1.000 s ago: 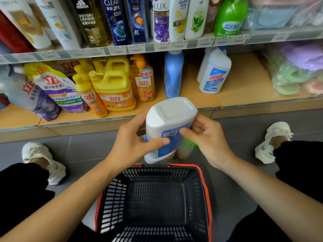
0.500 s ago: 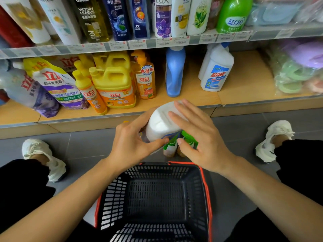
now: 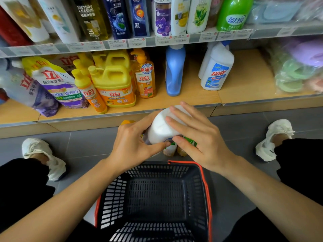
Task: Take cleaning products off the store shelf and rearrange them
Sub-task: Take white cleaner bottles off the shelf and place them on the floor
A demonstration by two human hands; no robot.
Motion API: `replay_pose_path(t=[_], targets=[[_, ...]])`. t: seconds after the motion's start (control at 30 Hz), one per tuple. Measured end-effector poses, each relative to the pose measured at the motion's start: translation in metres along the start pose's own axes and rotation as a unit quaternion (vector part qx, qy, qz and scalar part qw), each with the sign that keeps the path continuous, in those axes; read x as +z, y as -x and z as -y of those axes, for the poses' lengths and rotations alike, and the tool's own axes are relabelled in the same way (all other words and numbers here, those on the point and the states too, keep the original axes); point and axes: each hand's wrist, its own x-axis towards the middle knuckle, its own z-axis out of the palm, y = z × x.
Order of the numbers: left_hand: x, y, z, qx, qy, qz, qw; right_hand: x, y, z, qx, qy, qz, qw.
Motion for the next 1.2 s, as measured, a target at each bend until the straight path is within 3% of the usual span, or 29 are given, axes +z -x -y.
replay_pose_path(t=[0.23, 0.4, 0.5, 0.57, 0.67, 0.77, 0.83, 0.9, 1.07, 1.2], targets=[[-0.001, -0.001, 0.000, -0.025, 0.029, 0.004, 0.999, -0.001, -0.002, -0.007, -0.094, 0.056, -0.173, 0.979], [-0.003, -0.003, 0.003, -0.083, 0.097, -0.002, 0.992, -0.008, 0.000, -0.015, -0.024, 0.058, -0.193, 0.979], [-0.005, -0.005, 0.006, -0.122, 0.172, -0.019, 0.977, -0.009, 0.003, -0.024, 0.095, 0.075, -0.155, 0.980], [-0.008, -0.008, 0.006, -0.140, 0.216, -0.042, 0.965, -0.008, 0.006, -0.028, 0.236, -0.012, -0.044, 0.971], [-0.014, -0.013, 0.008, -0.169, 0.267, -0.086, 0.945, 0.001, 0.011, -0.036, 0.377, -0.132, 0.136, 0.907], [-0.020, -0.018, 0.012, -0.194, 0.313, -0.131, 0.920, 0.012, 0.022, -0.044, 0.435, -0.202, 0.217, 0.850], [-0.024, -0.020, 0.013, -0.213, 0.343, -0.160, 0.901, 0.020, 0.029, -0.043, 0.464, -0.265, 0.227, 0.814], [-0.025, -0.021, 0.015, -0.237, 0.361, -0.180, 0.884, 0.030, 0.036, -0.036, 0.461, -0.300, 0.237, 0.801], [-0.028, -0.024, 0.024, -0.290, 0.391, -0.229, 0.843, 0.056, 0.046, -0.014, 0.404, -0.296, 0.171, 0.849], [-0.028, -0.025, 0.035, -0.318, 0.396, -0.211, 0.835, 0.050, 0.045, -0.014, 0.405, -0.288, 0.108, 0.861]])
